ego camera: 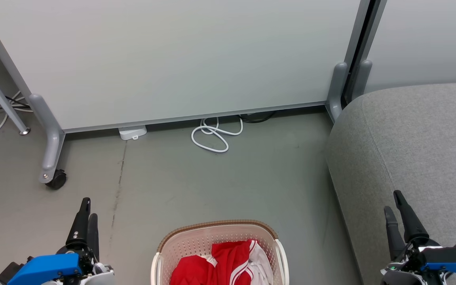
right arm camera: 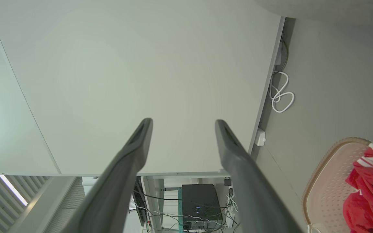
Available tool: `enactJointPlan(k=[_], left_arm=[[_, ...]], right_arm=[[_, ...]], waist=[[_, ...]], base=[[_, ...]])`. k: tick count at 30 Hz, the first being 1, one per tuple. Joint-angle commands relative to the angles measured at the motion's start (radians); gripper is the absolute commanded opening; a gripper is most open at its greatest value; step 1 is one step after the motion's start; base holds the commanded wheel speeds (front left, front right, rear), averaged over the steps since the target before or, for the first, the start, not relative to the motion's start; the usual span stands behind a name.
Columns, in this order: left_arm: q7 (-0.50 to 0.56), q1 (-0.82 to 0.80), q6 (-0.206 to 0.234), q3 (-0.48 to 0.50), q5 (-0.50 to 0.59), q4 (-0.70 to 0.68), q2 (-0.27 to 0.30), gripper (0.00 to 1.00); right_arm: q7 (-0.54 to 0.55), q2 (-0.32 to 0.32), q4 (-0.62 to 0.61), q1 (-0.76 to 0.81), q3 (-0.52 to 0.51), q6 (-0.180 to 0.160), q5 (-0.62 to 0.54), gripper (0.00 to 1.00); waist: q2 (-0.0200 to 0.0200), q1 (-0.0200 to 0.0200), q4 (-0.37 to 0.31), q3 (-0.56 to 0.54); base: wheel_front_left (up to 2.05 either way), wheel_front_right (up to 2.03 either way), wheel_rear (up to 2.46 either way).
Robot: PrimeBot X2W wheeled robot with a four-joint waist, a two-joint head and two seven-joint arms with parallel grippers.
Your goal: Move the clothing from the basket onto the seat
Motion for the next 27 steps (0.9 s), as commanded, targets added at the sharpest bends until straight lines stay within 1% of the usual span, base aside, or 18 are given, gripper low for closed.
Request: enactJointPlan(k=[1,6,12,21,27], left_arm=[[-0.009,-0.029,-0.001,-0.006,0.014,-0.022,0.006,1.00],[-0.034,-0.038,-0.001,-0.013,0.068,-0.032,0.006,1.00],[-0.062,-0.049,0.003,-0.025,0.175,-0.053,0.007,1.00],[-0.101,-0.058,0.011,-0.068,0.385,-0.096,0.007,1.00],[-0.124,-0.060,0.020,-0.110,0.532,-0.111,0.008,1.00]], right_arm=[[-0.009,-0.003,-0.021,-0.022,0.003,0.001,-0.010,1.00],[-0.034,-0.003,-0.032,-0.027,0.016,0.001,-0.064,1.00],[-0.062,-0.004,-0.050,-0.036,0.034,0.001,-0.167,1.00],[-0.101,-0.005,-0.085,-0.043,0.049,0.002,-0.342,1.00],[-0.124,-0.005,-0.100,-0.042,0.072,0.002,-0.488,1.00]], waist=[[0.0000,0.0000,0.000,0.000],[0.0000,0.0000,0.002,0.002],[0.0000,0.0000,0.005,0.004],[0.0000,0.0000,0.011,0.007],[0.0000,0.0000,0.016,0.006]], base=[[0.00,0.00,0.00],[0.00,0.00,0.00],[0.00,0.00,0.00],[0.00,0.00,0.00],[0.00,0.00,0.00]])
